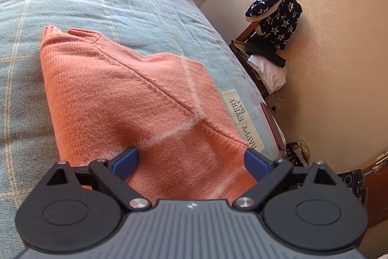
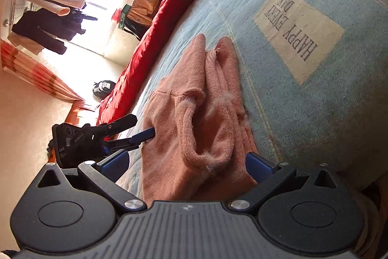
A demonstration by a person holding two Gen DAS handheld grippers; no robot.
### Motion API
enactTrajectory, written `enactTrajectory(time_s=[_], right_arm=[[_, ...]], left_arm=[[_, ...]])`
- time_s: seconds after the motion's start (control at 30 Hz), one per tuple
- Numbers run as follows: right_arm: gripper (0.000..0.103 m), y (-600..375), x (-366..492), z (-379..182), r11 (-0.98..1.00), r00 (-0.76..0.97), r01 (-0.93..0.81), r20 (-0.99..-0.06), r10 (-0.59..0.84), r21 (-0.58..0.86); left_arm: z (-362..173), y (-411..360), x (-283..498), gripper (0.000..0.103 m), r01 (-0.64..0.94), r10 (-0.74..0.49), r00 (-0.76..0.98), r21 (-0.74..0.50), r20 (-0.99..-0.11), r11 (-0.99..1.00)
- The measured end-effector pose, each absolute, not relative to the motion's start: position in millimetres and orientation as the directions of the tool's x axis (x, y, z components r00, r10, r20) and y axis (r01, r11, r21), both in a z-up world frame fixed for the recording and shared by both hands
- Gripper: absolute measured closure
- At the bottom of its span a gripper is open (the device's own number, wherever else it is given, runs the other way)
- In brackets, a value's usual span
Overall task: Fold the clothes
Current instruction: 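Roll the right tool and lower it to the sweater's other side edge, then close the right tool on the side edge and fold it over the sweater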
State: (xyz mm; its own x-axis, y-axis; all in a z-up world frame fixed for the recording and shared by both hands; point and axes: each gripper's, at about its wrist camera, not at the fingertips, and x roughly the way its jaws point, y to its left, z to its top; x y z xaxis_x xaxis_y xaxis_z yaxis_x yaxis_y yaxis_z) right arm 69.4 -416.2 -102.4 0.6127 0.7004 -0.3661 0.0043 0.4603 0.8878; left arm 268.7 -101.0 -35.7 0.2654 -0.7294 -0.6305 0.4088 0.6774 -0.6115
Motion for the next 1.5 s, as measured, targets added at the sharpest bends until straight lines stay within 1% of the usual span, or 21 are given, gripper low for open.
enactTrajectory(time_s=[0.1,0.23,0.37,0.57,0.73,0.9,0.97,1.07,1.13,1.2,1.27,1.33,1.4,1.5], right_arm=[[0.0,-419.3,66.8,-117.6,0.326,0.595,0.01,-0.267,0.758,0.945],[0.0,-413.5,84.1,-128.0,0.257,0.569,-0.006,-0.208,0.796,0.966],[0.0,-410.5,110.3,-130.5,0.257,0.557,-0.034,-0.195,0.807,0.966],[0.0,-409.9,153.3,-122.0,0.227,0.518,-0.096,-0.146,0.843,0.969],[0.0,-407.3,190.2,-118.0,0.243,0.478,-0.107,-0.164,0.863,0.964],[0.0,-406.2,208.8,-110.7,0.249,0.445,-0.088,-0.186,0.876,0.965],[0.0,-405.5,205.3,-102.0,0.256,0.437,-0.147,-0.17,0.883,0.955],[0.0,-397.7,215.2,-112.8,0.29,0.411,-0.102,-0.226,0.884,0.952],[0.0,-395.2,226.3,-121.1,0.282,0.396,-0.078,-0.229,0.889,0.956],[0.0,-396.1,236.4,-117.5,0.28,0.39,-0.057,-0.237,0.89,0.958],[0.0,-393.5,243.0,-105.0,0.297,0.374,-0.087,-0.245,0.894,0.951],[0.0,-384.9,248.3,-97.2,0.333,0.331,-0.124,-0.277,0.902,0.935],[0.0,-378.3,255.3,-105.1,0.364,0.288,-0.114,-0.32,0.903,0.924],[0.0,-376.7,261.0,-119.9,0.362,0.238,-0.111,-0.329,0.914,0.926]], left_arm=[[-35.6,-100.3,268.9,0.01,0.41,-0.733,0.263,-0.615,-0.628,0.674],[-35.0,-101.8,269.1,0.01,0.412,-0.732,0.26,-0.613,-0.63,0.674],[-36.3,-100.0,270.1,0.009,0.409,-0.74,0.259,-0.623,-0.621,0.666],[-35.9,-94.2,273.7,0.009,0.38,-0.76,0.249,-0.662,-0.6,0.647],[-21.2,-90.4,273.3,0.01,0.391,-0.795,0.236,-0.695,-0.559,0.604],[-17.0,-92.7,268.7,0.01,0.422,-0.79,0.235,-0.673,-0.567,0.608],[-20.0,-90.3,268.4,0.01,0.414,-0.788,0.234,-0.675,-0.569,0.611],[-26.7,-84.9,270.6,0.01,0.388,-0.779,0.236,-0.679,-0.581,0.624],[-28.7,-80.5,271.4,0.01,0.376,-0.79,0.236,-0.697,-0.566,0.611],[-28.3,-78.0,271.4,0.01,0.372,-0.793,0.238,-0.701,-0.561,0.608],[-27.7,-76.9,270.6,0.01,0.378,-0.792,0.24,-0.698,-0.561,0.609],[-29.5,-75.8,271.2,0.01,0.377,-0.793,0.238,-0.7,-0.56,0.607],[-33.8,-74.1,272.8,0.009,0.367,-0.805,0.229,-0.717,-0.548,0.592],[-39.0,-71.7,276.1,0.009,0.356,-0.817,0.222,-0.736,-0.533,0.577]])
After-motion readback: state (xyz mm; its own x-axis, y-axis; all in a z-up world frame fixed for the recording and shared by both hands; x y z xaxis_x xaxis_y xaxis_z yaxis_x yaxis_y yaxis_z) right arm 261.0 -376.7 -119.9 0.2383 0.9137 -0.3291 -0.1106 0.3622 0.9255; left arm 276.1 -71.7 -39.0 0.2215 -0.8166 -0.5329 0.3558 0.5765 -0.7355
